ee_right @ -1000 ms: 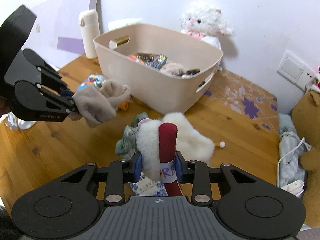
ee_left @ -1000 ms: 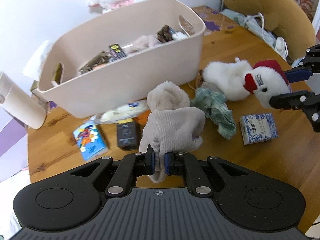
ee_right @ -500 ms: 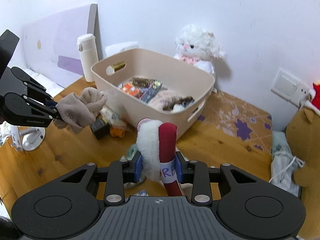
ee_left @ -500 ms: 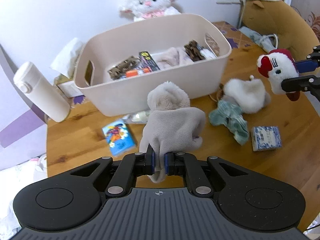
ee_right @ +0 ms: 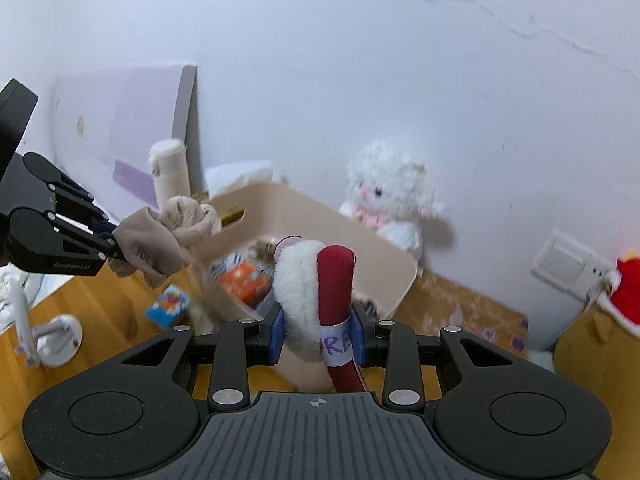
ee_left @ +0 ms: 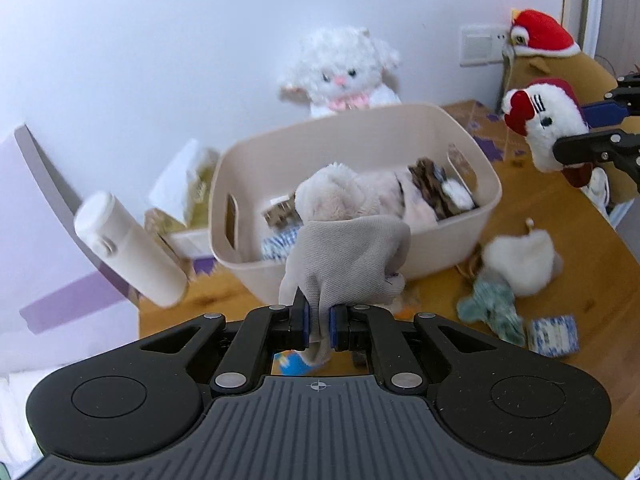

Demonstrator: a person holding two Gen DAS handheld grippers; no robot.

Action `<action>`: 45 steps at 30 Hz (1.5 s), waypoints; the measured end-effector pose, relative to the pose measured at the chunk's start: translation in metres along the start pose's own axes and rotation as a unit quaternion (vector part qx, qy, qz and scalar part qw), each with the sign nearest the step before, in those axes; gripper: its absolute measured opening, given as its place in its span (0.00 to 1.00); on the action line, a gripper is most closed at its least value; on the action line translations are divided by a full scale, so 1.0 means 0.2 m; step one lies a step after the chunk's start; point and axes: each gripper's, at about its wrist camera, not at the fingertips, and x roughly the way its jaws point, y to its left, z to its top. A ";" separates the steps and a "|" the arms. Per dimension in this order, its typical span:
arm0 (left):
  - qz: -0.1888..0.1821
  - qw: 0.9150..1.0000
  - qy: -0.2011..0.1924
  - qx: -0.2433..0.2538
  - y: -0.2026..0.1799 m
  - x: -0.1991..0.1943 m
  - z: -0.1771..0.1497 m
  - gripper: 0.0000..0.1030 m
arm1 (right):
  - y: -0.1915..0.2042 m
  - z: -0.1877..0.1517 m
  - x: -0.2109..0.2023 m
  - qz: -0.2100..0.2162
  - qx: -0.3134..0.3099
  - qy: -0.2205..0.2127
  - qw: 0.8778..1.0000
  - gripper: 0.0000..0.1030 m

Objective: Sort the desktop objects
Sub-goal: 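Carry the sock and plush into the basket and open both tools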

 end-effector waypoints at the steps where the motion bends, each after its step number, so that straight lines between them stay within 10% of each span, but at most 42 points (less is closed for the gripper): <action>1: 0.002 1.000 -0.004 0.002 0.01 0.00 0.02 0.08 | -0.01 0.03 0.00 -0.004 0.001 -0.006 1.000 0.31; 14: 0.021 0.999 -0.041 0.006 0.06 0.16 0.25 0.08 | -0.10 0.25 0.24 -0.039 0.017 -0.013 0.999 0.31; 35: 0.029 0.998 0.056 -0.019 0.04 0.65 0.21 0.09 | -0.03 0.10 0.73 -0.038 0.081 0.098 0.991 0.32; 45: 0.017 0.998 0.056 -0.023 0.04 0.61 0.20 0.48 | -0.04 0.09 0.68 -0.052 0.074 0.083 0.992 0.77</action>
